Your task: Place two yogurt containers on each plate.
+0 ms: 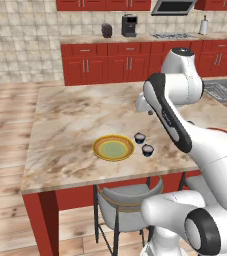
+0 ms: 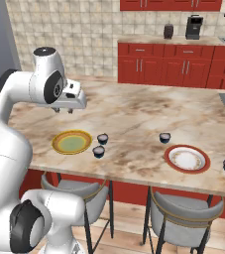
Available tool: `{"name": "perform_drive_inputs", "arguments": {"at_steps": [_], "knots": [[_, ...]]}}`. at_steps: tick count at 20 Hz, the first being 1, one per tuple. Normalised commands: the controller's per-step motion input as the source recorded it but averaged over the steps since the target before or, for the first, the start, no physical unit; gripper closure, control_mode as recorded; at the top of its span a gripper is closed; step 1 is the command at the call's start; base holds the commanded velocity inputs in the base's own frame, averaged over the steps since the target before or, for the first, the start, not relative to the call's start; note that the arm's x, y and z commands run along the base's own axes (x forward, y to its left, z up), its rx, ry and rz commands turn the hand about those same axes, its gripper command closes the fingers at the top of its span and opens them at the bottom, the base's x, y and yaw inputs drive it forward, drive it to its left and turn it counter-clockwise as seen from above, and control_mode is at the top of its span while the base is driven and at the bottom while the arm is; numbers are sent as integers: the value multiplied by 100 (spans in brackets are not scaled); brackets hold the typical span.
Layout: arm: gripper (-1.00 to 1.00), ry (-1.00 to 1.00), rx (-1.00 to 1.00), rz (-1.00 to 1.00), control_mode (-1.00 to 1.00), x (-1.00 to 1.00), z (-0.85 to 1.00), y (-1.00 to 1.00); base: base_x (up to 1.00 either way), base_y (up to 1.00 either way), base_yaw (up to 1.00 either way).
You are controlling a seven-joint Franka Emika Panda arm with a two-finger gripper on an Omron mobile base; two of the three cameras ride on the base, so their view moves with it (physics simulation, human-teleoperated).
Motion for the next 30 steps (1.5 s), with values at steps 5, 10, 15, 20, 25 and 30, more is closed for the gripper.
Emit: {"name": "perform_drive_inputs", "arguments": {"at_steps": [5,10,15,20,25,30], "knots": [[-100,-8,0,0,-100,0,-20,-4,0,0,0],[-100,-3,0,0,-100,0,-57,-31,0,0,0],[-100,0,0,0,-100,0,-53,-31,0,0,0],[-100,0,0,0,-100,9,-40,-8,0,0,0],[-100,0,0,-4,-100,23,-39,-7,0,0,0],[-100,0,0,-6,-100,28,-38,-16,0,0,0]]}}
